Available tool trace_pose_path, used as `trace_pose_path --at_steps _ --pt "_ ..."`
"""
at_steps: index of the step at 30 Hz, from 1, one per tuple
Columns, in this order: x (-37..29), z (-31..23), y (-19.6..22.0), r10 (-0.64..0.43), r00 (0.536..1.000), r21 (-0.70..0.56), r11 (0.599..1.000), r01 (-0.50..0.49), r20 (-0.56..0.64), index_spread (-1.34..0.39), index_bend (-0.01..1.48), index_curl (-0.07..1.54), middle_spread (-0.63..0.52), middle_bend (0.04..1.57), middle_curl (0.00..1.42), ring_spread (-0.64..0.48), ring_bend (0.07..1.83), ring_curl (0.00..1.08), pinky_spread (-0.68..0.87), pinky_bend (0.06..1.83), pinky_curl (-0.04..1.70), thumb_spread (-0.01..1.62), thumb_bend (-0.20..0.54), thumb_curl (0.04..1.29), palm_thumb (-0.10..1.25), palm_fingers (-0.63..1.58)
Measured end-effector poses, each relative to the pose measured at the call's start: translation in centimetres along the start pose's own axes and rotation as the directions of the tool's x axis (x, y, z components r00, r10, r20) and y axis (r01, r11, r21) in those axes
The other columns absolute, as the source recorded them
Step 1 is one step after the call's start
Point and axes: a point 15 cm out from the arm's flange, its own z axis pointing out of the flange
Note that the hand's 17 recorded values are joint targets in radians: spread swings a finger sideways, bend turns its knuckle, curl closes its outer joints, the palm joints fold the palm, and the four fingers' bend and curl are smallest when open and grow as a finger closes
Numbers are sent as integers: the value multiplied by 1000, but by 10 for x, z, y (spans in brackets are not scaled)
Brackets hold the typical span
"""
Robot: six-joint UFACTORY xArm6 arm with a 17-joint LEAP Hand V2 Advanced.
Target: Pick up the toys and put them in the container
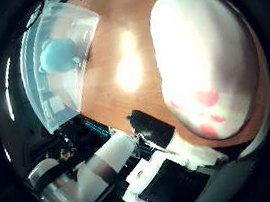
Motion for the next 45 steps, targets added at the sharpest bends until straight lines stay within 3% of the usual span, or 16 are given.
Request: trace_pose_path --at_steps 12,14,16,19,25,29,36,45 --pt "12 3 -12 8 999 46 999 -7 -35 -411 258 418 -257 537 439 -276 815 237 213 680 75 1127 -15 279 638 669" --pt "12 2 -12 10 999 48 999 -8 -35 -413 265 431 -287 599 470 -316 865 254 73 752 52 1129 -10 284 676 847" --pt "12 0 -12 10 999 48 999 -8 -36 -422 287 468 -310 649 511 -333 939 300 -162 885 79 1137 -11 290 704 1097" --pt "15 -5 -13 10 999 51 999 -8 -41 -433 467 593 -301 831 610 -297 1060 391 -342 1062 175 1140 -8 299 751 1298" --pt "11 -23 -2 13 999 45 999 -12 -44 -403 779 821 -258 1101 773 -250 1319 545 -275 1359 359 1098 11 387 953 1138" --pt "7 -57 9 18 997 67 998 -14 -71 -382 869 907 -253 1140 856 -246 1371 604 -230 1455 447 963 -12 495 1014 1042" --pt "-16 -129 26 -4 997 72 997 9 -74 -357 926 996 -244 1197 962 -244 1403 675 -196 1482 549 876 -18 625 1000 970" --pt "-83 -257 6 -75 995 277 957 89 -62 -345 958 1036 -238 1216 1015 -249 1414 726 -190 1466 646 870 -15 700 987 935"
